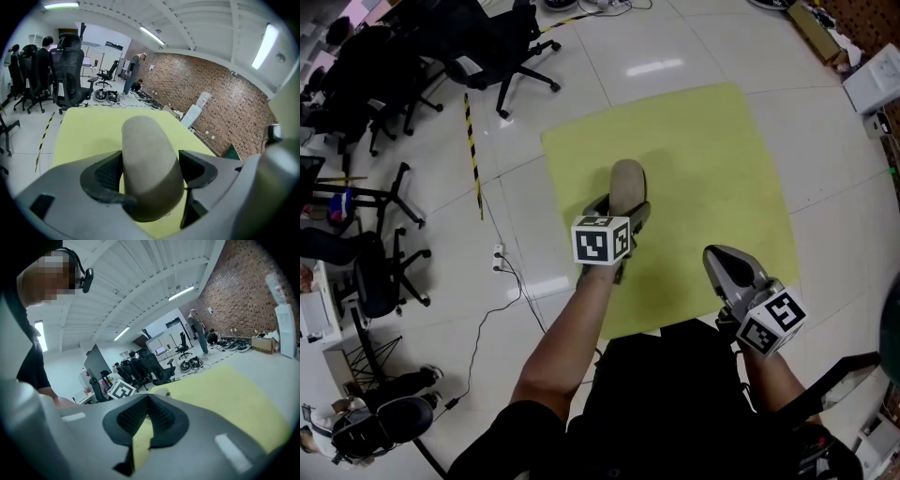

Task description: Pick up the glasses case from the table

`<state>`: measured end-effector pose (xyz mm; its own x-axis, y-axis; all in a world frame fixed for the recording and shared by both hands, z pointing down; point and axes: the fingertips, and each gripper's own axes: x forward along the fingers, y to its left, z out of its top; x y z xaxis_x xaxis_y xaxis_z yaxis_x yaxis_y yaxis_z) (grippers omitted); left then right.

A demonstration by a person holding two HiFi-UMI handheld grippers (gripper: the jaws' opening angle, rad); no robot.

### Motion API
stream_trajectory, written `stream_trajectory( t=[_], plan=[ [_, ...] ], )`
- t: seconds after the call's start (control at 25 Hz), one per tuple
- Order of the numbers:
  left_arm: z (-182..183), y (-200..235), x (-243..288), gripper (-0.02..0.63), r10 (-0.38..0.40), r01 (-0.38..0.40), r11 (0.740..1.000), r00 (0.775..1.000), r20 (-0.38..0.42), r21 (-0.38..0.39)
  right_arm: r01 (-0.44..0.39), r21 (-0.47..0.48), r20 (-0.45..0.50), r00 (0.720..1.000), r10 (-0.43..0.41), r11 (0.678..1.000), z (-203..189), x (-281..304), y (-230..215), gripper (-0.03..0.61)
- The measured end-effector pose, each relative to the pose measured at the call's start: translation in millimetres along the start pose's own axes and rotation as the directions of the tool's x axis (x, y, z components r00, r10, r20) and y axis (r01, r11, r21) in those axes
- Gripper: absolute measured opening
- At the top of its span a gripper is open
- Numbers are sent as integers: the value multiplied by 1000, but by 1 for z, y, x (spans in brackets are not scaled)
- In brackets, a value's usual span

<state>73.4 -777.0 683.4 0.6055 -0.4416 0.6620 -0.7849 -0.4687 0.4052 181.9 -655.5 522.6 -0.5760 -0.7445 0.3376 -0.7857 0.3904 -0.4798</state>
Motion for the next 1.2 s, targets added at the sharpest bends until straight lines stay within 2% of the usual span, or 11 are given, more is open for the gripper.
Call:
stream_trajectory(
  t=[0.24, 0.44, 0.68, 0.96, 1.2],
  plan=[
    [5, -13, -56, 380, -57, 53, 997, 996, 70, 49, 1, -35, 25, 1000, 0, 999, -3, -3, 42, 2],
    [2, -27, -110, 380, -129, 118, 990, 981, 145, 79, 21, -56, 53, 998, -18, 998, -18, -14, 80, 2],
    [4, -44, -176, 380, -207, 186, 976, 950, 235, 108, 45, -85, 97, 995, -37, 995, -27, -29, 122, 2],
    [9, -68, -240, 379, -274, 238, 960, 905, 325, 149, 58, -129, 147, 988, -39, 990, -19, -50, 155, 2],
    [7, -84, -279, 379, -275, 229, 960, 883, 380, 161, 26, -164, 153, 988, -1, 986, -8, -60, 165, 2]
  ],
)
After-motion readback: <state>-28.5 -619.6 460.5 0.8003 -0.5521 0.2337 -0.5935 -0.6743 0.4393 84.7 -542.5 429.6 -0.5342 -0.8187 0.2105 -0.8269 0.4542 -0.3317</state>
